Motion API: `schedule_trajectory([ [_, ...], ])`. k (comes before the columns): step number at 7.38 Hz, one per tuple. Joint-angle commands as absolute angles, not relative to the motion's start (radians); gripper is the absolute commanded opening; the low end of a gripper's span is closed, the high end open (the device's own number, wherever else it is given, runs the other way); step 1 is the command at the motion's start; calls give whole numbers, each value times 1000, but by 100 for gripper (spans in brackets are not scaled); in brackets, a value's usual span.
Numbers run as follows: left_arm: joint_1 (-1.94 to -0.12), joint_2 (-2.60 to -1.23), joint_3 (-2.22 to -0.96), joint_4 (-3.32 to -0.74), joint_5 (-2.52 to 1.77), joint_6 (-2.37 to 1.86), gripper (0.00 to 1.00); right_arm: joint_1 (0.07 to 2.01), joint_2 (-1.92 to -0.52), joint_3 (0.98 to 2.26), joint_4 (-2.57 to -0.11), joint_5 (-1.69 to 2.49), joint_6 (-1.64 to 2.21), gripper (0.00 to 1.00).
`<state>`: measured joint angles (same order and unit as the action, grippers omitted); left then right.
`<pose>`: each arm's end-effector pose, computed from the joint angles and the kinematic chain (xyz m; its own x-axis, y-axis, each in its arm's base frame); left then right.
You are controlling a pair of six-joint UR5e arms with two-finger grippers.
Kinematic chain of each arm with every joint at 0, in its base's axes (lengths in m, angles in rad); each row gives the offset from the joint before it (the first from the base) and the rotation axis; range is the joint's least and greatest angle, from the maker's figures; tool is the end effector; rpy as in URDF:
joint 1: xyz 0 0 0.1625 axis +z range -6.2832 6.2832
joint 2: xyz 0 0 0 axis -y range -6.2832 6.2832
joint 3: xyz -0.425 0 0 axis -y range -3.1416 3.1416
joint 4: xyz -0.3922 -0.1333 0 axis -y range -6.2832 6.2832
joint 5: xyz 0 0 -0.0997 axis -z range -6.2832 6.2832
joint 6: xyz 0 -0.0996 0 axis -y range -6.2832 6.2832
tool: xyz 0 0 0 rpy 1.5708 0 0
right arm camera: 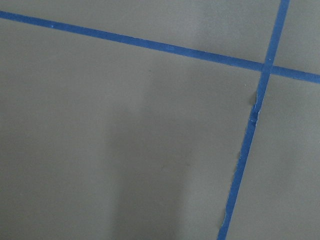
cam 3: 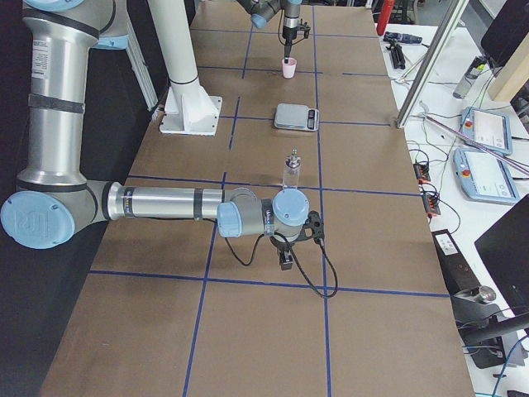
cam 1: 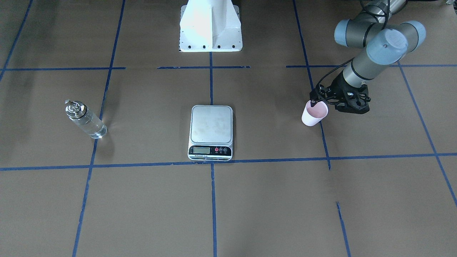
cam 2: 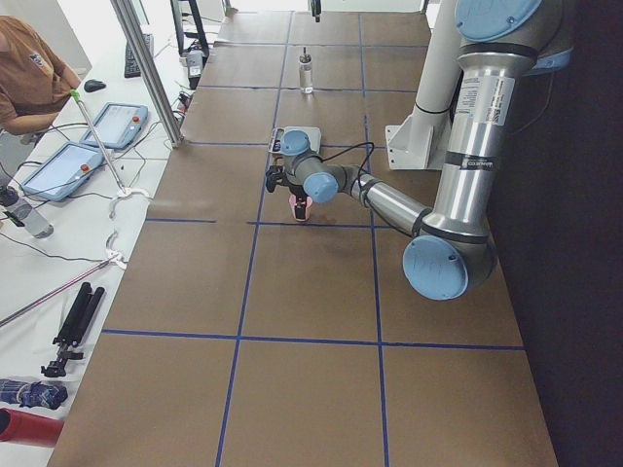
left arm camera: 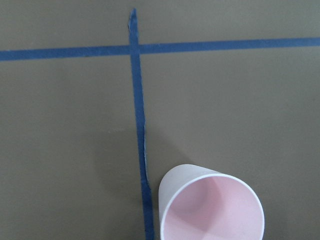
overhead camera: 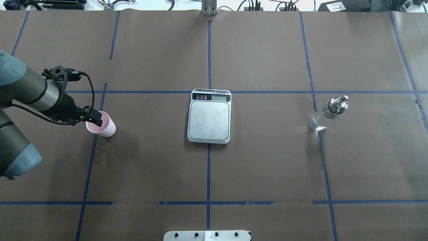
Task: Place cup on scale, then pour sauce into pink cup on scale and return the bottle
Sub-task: 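Reach the left gripper to the pink cup and grasp it, then carry the pink cup with the left gripper onto the scale and release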
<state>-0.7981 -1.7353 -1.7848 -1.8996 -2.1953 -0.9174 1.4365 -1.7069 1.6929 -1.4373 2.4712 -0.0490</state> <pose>0.3388 -0.4550 0.4335 0.6132 0.0775 -0.7861 -0.0719 0.9965 0.0421 -0.0043 -0.4443 0.6386 0.5960 -0.2237 0.7712 0.1623 0.9741 0.1572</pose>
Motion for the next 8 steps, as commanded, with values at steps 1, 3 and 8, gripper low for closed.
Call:
schedule_trajectory([
  [1,-790,-1736,-1766,-1901,-2192,-917,85,1436,-1706,1687,-1437,2471,-49,100],
  [3,-790,-1743,-1763,-1899,-2194,-922,0,1436,-1706,1686,-1437,2471,-49,100],
  [8,-827,-1979,-1896,-1523,-2192,-1117,0,1436,-1709,1684,-1405,2477,-49,100],
])
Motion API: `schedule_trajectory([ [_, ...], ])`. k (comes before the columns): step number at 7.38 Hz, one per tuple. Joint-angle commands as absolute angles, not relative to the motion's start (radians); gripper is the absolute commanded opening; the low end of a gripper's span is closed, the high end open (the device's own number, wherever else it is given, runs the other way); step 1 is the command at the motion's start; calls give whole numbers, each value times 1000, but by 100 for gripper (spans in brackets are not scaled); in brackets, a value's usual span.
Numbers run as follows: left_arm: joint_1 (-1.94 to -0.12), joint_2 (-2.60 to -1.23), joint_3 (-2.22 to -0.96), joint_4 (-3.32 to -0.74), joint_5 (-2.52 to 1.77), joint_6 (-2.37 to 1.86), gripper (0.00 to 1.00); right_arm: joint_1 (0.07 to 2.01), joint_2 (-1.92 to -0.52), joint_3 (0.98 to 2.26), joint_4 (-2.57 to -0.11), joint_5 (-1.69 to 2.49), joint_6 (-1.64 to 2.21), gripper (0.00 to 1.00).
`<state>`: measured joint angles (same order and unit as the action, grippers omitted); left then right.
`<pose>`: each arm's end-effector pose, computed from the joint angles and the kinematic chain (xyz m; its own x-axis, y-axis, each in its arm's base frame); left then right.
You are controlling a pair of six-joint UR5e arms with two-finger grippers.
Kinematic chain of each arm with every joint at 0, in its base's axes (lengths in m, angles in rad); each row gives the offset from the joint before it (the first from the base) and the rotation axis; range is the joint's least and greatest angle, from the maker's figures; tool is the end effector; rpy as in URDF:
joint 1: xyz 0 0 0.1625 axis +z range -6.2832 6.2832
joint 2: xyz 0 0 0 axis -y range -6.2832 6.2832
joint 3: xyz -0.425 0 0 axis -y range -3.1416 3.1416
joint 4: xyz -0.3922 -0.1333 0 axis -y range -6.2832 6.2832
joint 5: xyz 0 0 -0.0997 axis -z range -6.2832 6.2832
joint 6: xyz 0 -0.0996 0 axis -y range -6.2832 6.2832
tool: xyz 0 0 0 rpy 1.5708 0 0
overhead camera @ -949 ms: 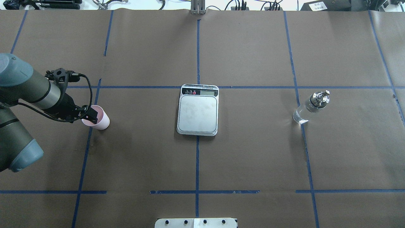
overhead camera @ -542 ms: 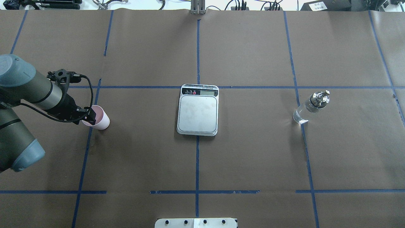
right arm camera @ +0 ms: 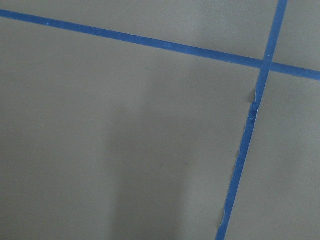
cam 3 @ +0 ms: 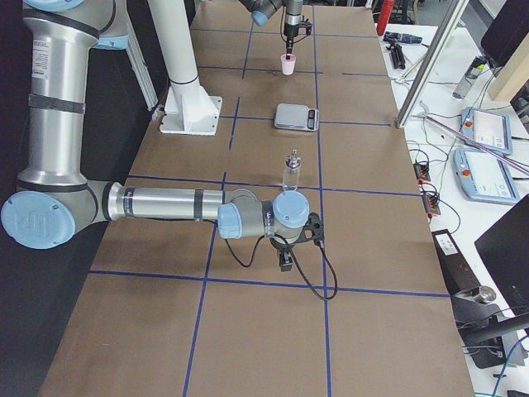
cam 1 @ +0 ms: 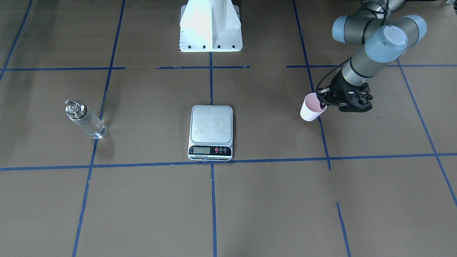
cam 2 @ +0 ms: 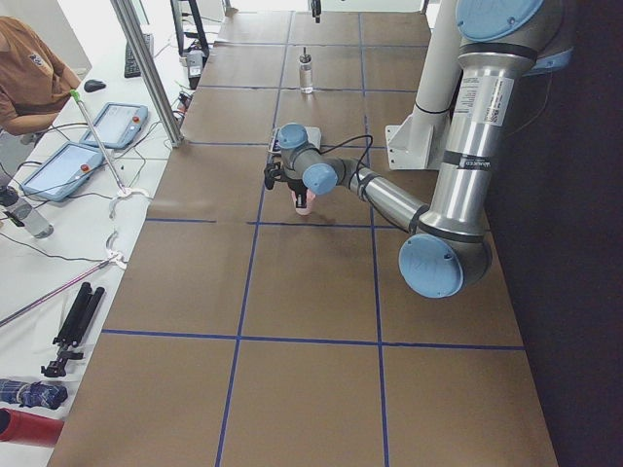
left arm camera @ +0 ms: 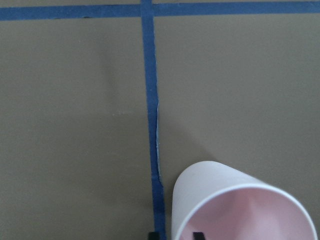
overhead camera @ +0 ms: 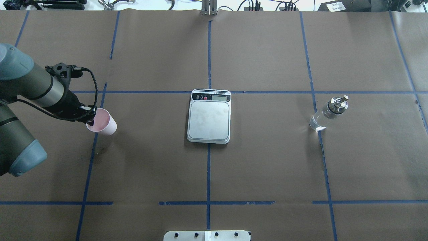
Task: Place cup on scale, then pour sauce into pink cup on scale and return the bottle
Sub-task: 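Carry the pink cup with the left gripper onto the scale and release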
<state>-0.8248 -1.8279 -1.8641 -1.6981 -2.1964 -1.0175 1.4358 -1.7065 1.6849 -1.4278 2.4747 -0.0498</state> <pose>0.3322 -0.4700 0.3688 0.6317 -0.0559 -0.7732 0.0166 0.9981 -0.0586 -0.0048 -0.4444 0.6411 0.5927 -0.2263 0.7730 0.1633 0.9736 0.1598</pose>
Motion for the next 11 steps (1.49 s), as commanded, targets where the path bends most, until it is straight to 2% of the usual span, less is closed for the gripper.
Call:
schedule_trajectory([
  [1,-786,-2078,-1896,-1481,-2191,-1202,0,1436,-1709,1684,-1402,2479,-49,100],
  [3,-658,-2256,-1834,-1473,-2073,-1362,0,1436,-1709,1683,-1397,2479,-49,100],
  [5,-612,-2438,-1613,-1482,-2048,-1364,0,1436,-1710,1680,-1397,2490,-51,100],
  [6,-604,-2454,-1556,-1483,-2008,-1361,0,1436,-1712,1680,-1397,2497,-51,100],
  [11,-586,-2453,-1483,-1583,-2003,-1359,0,1436,-1712,1680,-1397,2500,-49,100],
])
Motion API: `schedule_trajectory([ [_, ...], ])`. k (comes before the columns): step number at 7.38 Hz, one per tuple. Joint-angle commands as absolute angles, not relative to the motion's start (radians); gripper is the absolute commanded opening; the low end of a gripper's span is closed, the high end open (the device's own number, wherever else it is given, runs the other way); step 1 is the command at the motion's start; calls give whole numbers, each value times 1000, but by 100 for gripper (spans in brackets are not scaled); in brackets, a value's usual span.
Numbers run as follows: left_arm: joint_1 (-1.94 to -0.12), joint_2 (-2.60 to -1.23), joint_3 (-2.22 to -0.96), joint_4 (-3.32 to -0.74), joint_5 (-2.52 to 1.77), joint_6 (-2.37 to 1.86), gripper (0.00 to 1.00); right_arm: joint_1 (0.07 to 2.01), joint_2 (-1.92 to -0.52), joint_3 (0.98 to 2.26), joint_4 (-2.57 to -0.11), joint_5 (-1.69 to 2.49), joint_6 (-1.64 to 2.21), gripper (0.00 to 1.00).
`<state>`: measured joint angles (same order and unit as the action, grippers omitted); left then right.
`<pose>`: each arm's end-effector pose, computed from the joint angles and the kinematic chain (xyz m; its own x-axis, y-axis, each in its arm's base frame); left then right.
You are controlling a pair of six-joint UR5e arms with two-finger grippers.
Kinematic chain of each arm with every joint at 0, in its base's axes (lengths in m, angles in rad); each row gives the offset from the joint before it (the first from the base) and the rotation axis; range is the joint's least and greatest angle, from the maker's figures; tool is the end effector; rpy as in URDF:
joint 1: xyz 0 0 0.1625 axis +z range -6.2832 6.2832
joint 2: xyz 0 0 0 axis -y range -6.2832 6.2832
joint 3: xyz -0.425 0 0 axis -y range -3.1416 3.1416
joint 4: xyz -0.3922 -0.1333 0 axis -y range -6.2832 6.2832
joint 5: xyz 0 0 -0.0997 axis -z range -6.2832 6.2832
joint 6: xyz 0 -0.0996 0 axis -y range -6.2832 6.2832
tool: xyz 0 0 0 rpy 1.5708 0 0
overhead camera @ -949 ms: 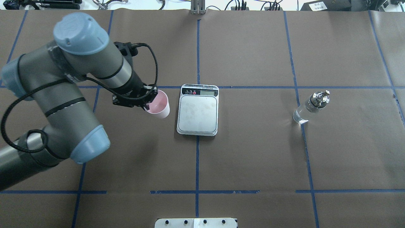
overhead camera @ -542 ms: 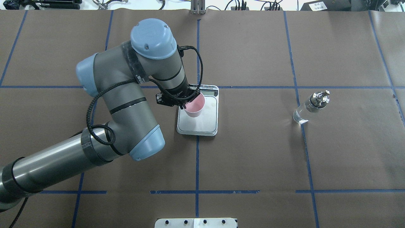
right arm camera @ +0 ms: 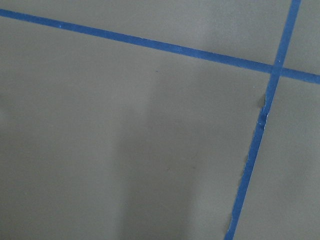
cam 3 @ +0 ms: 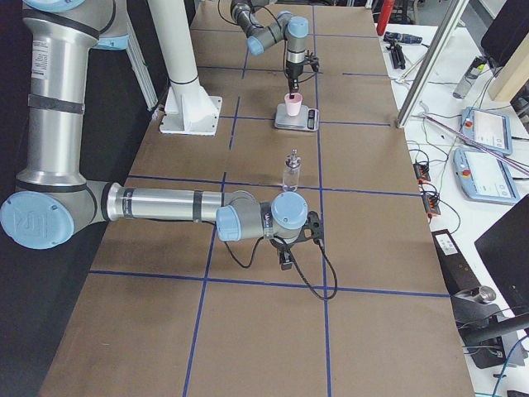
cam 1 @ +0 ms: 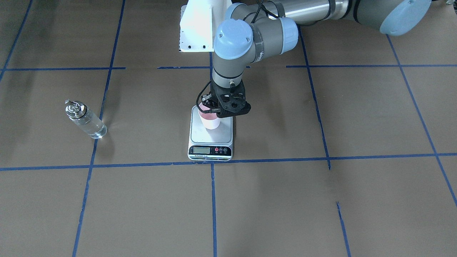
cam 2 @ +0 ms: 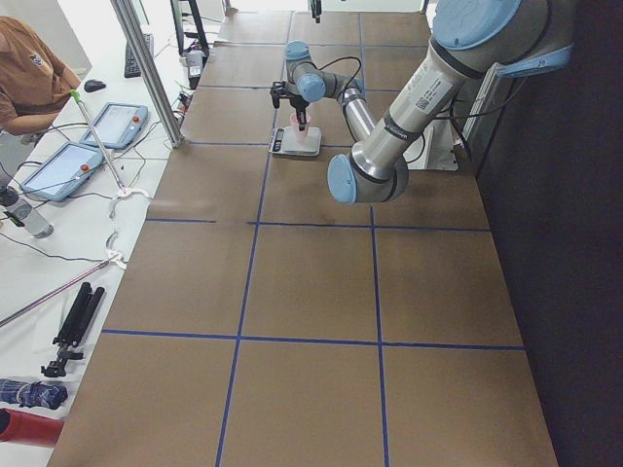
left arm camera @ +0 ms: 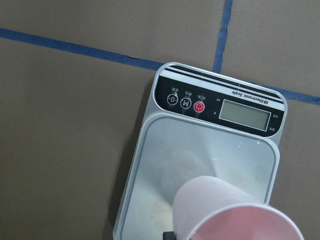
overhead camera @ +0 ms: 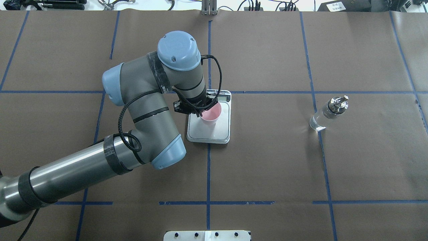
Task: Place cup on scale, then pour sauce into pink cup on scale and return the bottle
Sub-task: 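Carry the pink cup with the left gripper onto the scale and release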
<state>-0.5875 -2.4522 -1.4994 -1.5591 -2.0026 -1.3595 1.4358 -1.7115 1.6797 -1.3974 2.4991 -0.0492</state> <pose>0.5591 -0.4824 0.1405 0.6212 -0.1849 -0.7615 0.1265 0.9827 -0.1354 -0.0061 -0.4427 0.6408 0.5713 -0.2406 0.7847 0.1615 0.9703 0.1799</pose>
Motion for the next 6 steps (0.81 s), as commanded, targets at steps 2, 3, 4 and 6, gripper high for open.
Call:
schedule_trajectory([
  [2,-586,-2451,-1486,-1577,-2005,-1359,18,1436,-1710,1680,-1397,2500,-49,100],
  [3,-587,-2450,-1491,-1574,-2005,-1359,33,1436,-1710,1681,-1397,2500,-49,100],
  [4,-588,-2448,-1491,-1574,-2003,-1359,39,1436,-1710,1681,-1397,2500,-49,100],
  [6,-600,-2369,-1689,-1530,-2011,-1361,46,1422,-1704,1693,-1385,2503,-49,100],
])
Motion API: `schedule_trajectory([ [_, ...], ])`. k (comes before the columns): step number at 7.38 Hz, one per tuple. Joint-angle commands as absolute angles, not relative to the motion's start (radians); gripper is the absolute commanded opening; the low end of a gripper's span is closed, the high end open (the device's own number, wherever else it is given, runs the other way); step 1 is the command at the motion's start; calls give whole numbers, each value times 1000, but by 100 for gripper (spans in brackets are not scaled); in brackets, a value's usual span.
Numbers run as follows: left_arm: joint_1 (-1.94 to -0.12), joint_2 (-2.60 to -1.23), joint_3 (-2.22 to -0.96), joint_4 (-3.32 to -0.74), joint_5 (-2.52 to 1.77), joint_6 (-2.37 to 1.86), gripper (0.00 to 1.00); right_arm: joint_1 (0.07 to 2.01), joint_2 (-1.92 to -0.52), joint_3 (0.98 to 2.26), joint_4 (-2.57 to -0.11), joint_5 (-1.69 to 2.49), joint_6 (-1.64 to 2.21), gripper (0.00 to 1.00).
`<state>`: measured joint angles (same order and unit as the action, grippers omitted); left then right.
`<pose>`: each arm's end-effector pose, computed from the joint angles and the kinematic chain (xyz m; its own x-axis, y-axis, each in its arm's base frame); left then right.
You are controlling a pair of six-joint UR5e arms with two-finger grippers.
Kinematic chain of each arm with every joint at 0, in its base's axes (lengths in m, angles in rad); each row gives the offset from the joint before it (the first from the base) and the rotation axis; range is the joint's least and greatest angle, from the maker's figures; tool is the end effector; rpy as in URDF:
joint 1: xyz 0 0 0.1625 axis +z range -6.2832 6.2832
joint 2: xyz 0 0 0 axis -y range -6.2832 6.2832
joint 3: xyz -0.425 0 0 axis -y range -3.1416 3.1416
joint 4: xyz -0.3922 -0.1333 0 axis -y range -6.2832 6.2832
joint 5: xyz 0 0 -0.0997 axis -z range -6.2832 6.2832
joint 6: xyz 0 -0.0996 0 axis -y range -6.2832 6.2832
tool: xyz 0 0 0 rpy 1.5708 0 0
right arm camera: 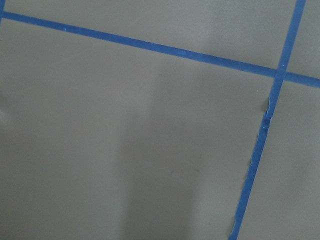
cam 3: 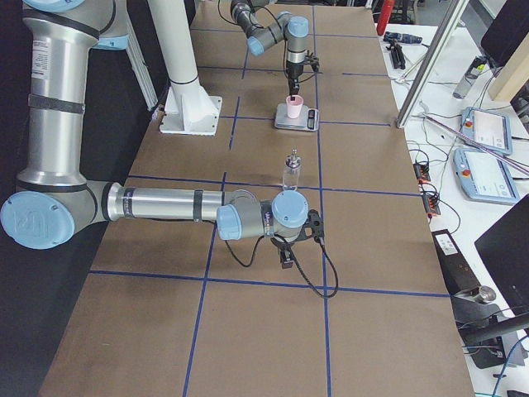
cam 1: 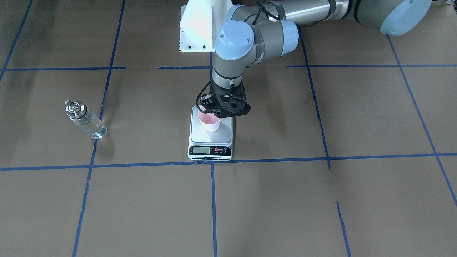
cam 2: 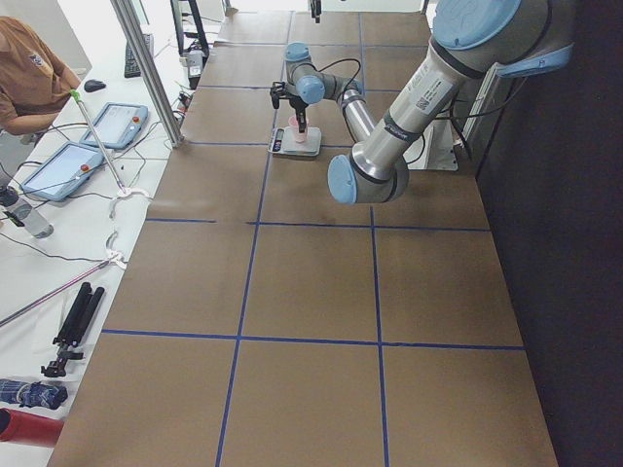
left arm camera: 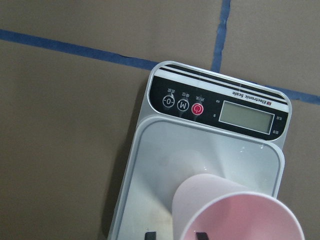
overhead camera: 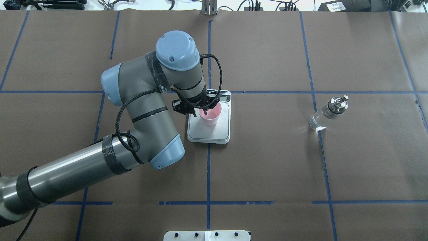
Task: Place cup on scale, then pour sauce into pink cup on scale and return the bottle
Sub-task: 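Carry the pink cup with the left gripper onto the scale and release, then withdraw the left gripper from the cup while the right gripper reaches toward the glass bottle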
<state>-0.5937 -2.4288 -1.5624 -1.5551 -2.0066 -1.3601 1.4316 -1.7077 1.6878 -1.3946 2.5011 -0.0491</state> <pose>0.5411 -0.4753 0.1327 0.5965 -0.1739 -0.7835 0.1260 0.9844 -0.1225 -0.0084 -0.4450 0.6346 0.5671 -0.2543 0.7834 0.1651 0.9669 0.1943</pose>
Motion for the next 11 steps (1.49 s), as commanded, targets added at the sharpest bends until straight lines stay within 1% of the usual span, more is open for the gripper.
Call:
schedule_trajectory([
  [1,-613,-2250,-1885,-1526,-2011,-1361,46,1383,-1704,1686,-1283,2506,-48,100],
  [2,-653,-2185,-1987,-1526,-2023,-1362,47,1350,-1704,1686,-1199,2508,9,100],
  [3,-657,-2166,-1976,-1531,-2020,-1358,47,1289,-1706,1686,-1080,2497,150,100],
  [4,-682,-2166,-1947,-1532,-2020,-1351,47,1226,-1709,1686,-902,2453,307,100],
  [6,-709,-2138,-1936,-1539,-2022,-1286,46,1017,-1721,1686,-546,2309,701,100],
  [7,-722,-2135,-1928,-1539,-2020,-1273,46,964,-1735,1687,-460,2303,782,100],
  [8,-736,-2135,-1924,-1540,-2020,-1263,46,909,-1733,1696,-419,2286,867,96],
  [10,-765,-2135,-1922,-1542,-2019,-1252,47,730,-1735,1764,-394,2055,1021,97],
  [11,-772,-2135,-1914,-1542,-2019,-1214,50,615,-1739,1793,-396,1863,1073,96],
])
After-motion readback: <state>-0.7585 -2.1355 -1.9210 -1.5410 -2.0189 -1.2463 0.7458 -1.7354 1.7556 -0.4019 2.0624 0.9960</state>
